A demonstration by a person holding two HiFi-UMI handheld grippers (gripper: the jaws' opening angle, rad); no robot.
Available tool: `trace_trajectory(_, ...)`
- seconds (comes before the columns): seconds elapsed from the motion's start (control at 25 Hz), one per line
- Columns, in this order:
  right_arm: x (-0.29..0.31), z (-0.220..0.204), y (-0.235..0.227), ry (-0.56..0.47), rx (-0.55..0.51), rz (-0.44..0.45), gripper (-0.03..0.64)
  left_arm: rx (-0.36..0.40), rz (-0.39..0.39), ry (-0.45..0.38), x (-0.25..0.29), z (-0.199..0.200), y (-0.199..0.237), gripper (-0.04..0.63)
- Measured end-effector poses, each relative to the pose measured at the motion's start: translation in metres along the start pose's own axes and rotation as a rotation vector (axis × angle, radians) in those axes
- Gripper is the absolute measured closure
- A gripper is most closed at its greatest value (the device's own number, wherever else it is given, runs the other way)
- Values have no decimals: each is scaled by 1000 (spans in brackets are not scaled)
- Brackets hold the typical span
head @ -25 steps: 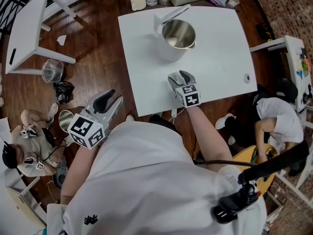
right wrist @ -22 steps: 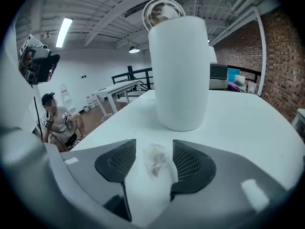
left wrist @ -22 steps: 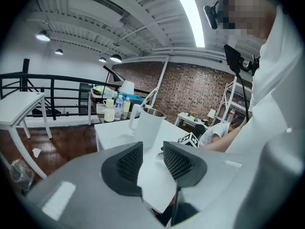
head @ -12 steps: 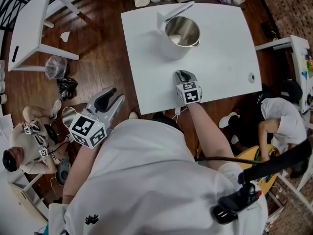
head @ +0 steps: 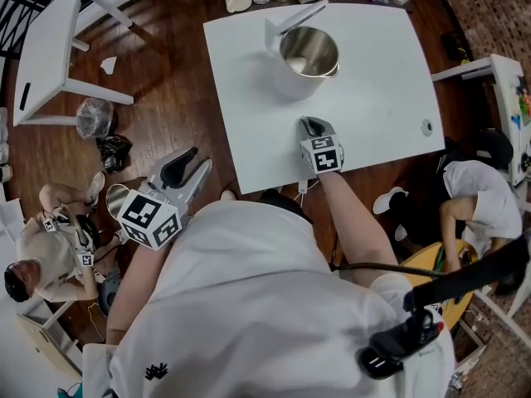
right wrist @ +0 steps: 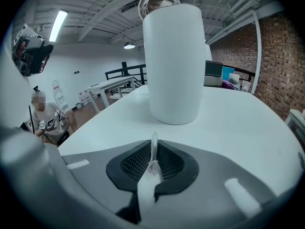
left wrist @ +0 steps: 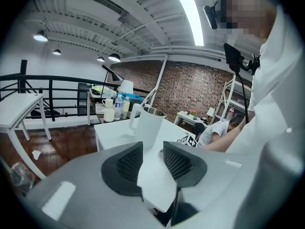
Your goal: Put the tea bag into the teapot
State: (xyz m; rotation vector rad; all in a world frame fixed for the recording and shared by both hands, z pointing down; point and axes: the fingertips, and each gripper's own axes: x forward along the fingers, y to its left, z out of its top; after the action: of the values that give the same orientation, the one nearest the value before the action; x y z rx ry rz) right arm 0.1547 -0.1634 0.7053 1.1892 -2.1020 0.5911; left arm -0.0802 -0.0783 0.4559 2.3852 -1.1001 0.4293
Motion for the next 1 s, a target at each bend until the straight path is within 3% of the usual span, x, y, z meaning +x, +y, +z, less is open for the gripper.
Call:
trace_trajectory(0.44,-48,33,1,-67,31,0,586,1,-49,-29,3,4,-5,460)
trace_trajectory(1.0,-157,126,10,-214,14,18,588,26,-132,-59,1,10,-19,460)
